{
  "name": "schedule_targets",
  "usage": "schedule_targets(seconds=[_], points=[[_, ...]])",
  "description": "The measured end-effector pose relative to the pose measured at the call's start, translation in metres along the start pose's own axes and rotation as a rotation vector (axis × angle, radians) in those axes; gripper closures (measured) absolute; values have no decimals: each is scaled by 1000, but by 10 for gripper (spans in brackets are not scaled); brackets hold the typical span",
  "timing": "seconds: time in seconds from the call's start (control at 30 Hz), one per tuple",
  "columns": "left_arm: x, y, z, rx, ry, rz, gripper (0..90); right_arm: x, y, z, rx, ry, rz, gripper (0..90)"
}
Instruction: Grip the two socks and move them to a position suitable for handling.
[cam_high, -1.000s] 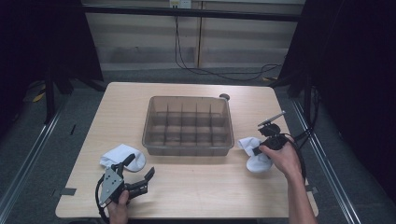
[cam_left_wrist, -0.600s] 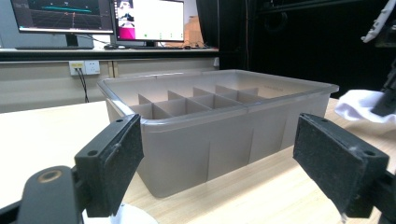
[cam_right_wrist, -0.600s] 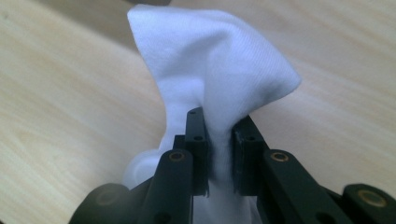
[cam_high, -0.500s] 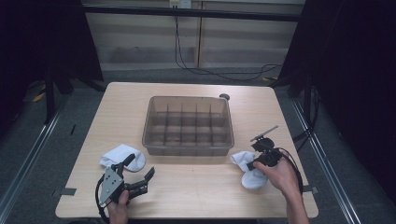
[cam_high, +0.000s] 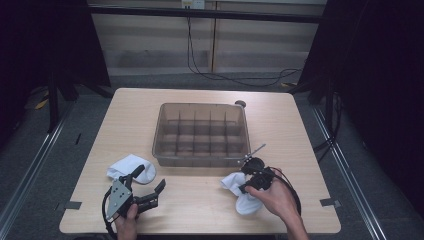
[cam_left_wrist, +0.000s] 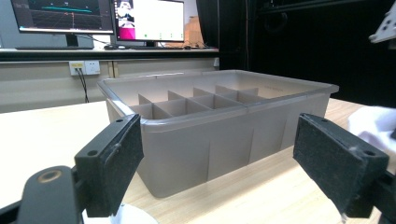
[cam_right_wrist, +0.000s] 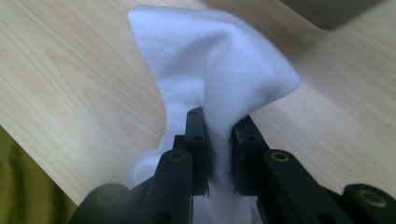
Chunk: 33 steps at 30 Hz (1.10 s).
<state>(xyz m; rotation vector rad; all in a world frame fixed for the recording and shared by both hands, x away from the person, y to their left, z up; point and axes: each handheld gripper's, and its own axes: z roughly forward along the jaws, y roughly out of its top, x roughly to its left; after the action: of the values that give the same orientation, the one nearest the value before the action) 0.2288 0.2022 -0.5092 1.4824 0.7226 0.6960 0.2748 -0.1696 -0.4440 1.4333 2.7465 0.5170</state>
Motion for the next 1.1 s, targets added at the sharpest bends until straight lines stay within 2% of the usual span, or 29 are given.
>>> schedule_targets(seconds=[0.13,0.33,0.43,0.53,0.73,0.9,1.03,1.1], points=[[0,0,0,0,-1,0,157,13,11,11,11,24,-24,792],[0,0,0,0,0,1,157,24,25,25,24,41,-51,790],[0,0,0,-1,0,-3,157,26,30,34,44,29,-69,787],[0,0,0,-1,0,-2,157,26,33,38,46,24,-62,784],[0,0,0,-1,-1,-1,157,30,31,40,25,6,-70,763],[0,0,0,-1,-1,-2,157,32,28,39,3,4,-84,686],[0,0,0,0,-2,-1,157,33,26,37,-31,-12,-81,580],[0,0,0,0,-3,-1,157,34,25,33,-54,-6,-84,518]])
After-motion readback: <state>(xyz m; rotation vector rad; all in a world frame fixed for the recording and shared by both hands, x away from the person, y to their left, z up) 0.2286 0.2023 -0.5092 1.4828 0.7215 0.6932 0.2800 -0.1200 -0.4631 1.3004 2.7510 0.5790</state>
